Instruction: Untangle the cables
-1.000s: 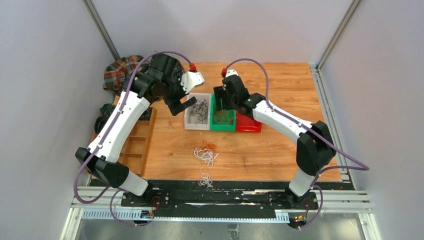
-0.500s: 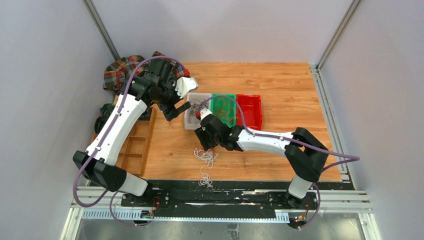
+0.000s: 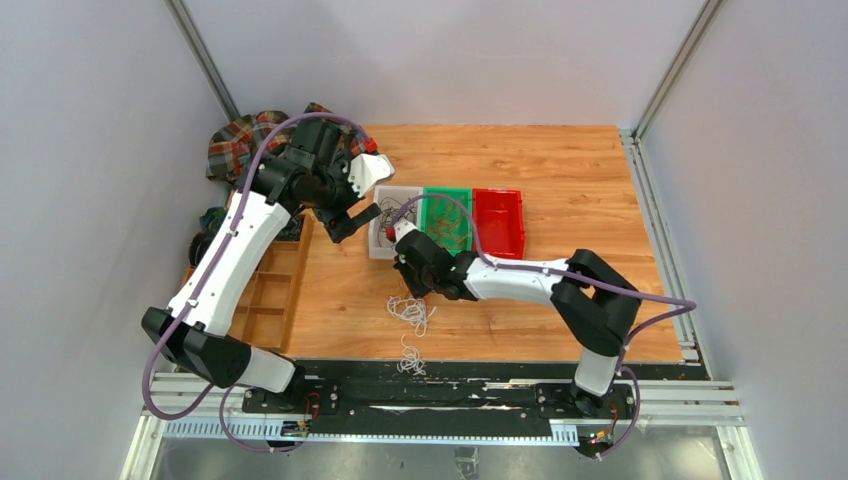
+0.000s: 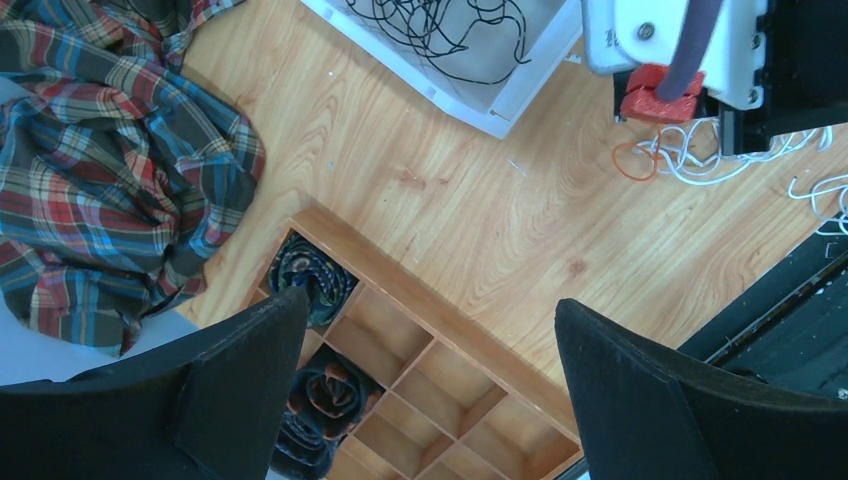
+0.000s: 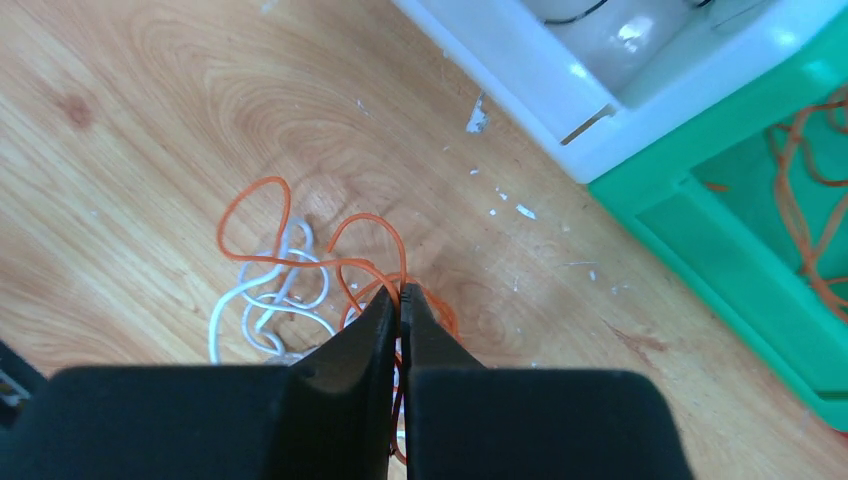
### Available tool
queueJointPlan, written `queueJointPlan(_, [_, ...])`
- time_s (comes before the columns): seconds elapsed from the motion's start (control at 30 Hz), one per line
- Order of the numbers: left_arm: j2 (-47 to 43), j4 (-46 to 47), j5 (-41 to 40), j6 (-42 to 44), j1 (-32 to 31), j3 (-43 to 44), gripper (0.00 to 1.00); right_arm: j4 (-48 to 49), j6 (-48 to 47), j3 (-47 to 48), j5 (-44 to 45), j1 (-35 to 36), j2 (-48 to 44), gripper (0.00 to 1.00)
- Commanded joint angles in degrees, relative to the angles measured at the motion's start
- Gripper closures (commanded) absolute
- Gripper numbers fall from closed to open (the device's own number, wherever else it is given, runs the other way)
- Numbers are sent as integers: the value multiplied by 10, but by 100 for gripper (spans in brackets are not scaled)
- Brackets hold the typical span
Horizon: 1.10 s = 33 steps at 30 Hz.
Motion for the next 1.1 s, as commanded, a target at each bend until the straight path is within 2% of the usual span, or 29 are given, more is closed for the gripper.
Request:
queueJointPlan(0.0, [-15, -1, 9, -2, 2, 0, 2, 4, -15, 17, 15, -13, -71, 99])
queueJointPlan(0.27, [-27, -1, 23, -2, 2, 7, 2, -2, -43, 39, 15, -33, -191, 99])
queueJointPlan(0.53, [-47, -1, 99, -8, 2, 8, 2, 3, -42, 64, -20, -69, -268, 99])
queueJointPlan(0.87, [-51, 1, 166, -20, 1, 4, 2, 11, -6, 93, -81, -141, -290, 99])
queueJointPlan(1.07, [-54, 0, 170, -31, 1, -6, 2, -3, -7, 108, -87, -179, -270, 100])
